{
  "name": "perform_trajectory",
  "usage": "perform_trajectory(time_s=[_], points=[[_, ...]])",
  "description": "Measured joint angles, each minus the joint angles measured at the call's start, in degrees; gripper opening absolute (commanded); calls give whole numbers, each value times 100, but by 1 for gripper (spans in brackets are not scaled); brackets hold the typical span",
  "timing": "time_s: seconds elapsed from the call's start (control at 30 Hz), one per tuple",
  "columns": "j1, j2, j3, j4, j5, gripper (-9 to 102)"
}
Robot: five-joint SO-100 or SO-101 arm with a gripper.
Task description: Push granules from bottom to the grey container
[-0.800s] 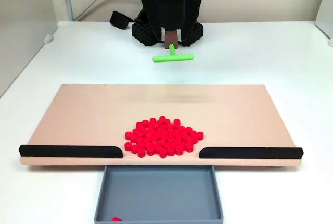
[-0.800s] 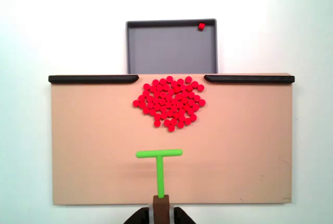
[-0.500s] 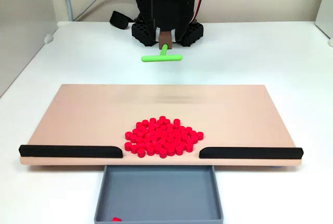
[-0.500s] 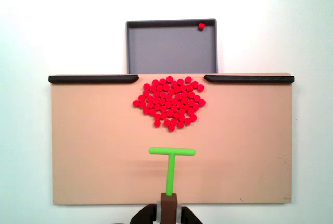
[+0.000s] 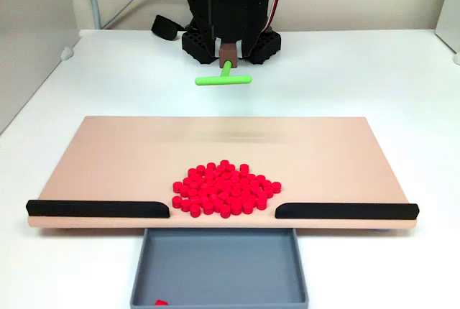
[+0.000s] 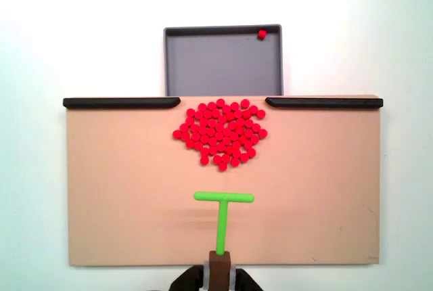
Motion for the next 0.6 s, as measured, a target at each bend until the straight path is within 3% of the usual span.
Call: perform_trajectory(time_s=[0.6], points=[[53,-97,0,18,-88,0]])
